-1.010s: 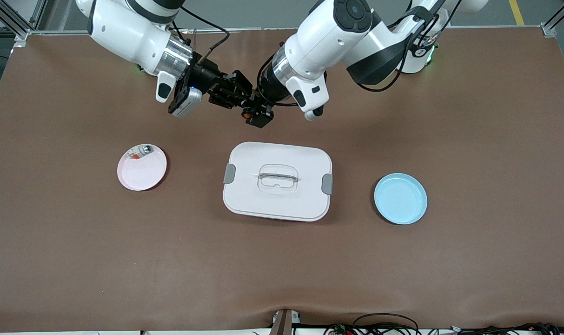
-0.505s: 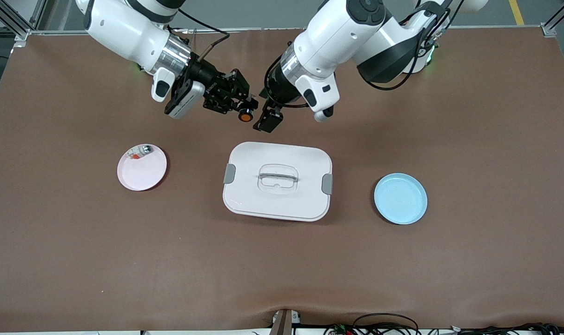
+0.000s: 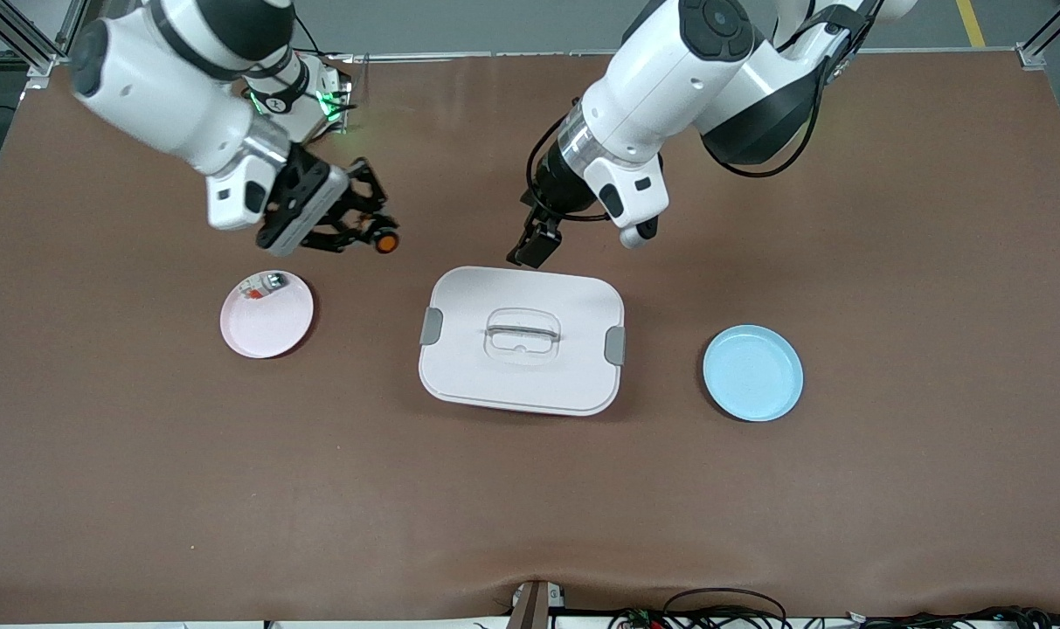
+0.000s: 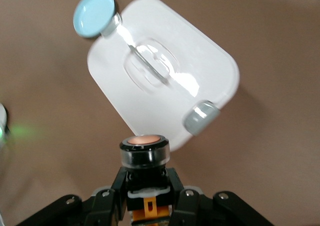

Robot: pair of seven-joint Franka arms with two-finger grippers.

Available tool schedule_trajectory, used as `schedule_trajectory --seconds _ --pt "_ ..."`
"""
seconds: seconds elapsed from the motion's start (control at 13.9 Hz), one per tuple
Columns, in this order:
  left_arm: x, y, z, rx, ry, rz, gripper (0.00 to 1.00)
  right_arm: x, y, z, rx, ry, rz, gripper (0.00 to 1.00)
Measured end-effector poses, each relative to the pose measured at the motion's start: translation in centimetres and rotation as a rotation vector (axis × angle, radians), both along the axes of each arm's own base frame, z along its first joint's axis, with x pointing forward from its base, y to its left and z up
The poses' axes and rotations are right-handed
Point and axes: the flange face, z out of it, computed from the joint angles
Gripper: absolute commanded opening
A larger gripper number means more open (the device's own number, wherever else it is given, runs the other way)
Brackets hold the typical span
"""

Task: Transfer orange switch to right arm and place
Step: 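Open the left gripper while the right gripper pulls the switch away, then move the switch over the white plate while the left gripper withdraws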

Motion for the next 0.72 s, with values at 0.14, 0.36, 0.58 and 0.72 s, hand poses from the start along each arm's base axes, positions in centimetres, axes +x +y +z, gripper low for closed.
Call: schedule_trajectory --seconds 0.14,0.36,0.58,0.72 --pt "-1.1 0.9 -1.6 0.047 -0.016 -0.067 1.0 1.1 -5.2 -0.7 -0.09 -0.061 0.175 0.0" --pt "-2.5 3.2 -3.0 0.144 -0.078 -0.168 1.0 2.0 -12.5 -3.2 -0.202 -0.123 0.396 0.0" --pt "-2.2 7.4 -3.4 0.202 -0.152 -0.303 1.0 2.6 -19.3 -7.4 -0.23 -0.167 0.573 0.0" --pt "-1.0 10.7 -3.4 0.229 -0.214 -0.433 1.0 2.7 -22.7 -10.2 -0.234 -0.186 0.652 0.0"
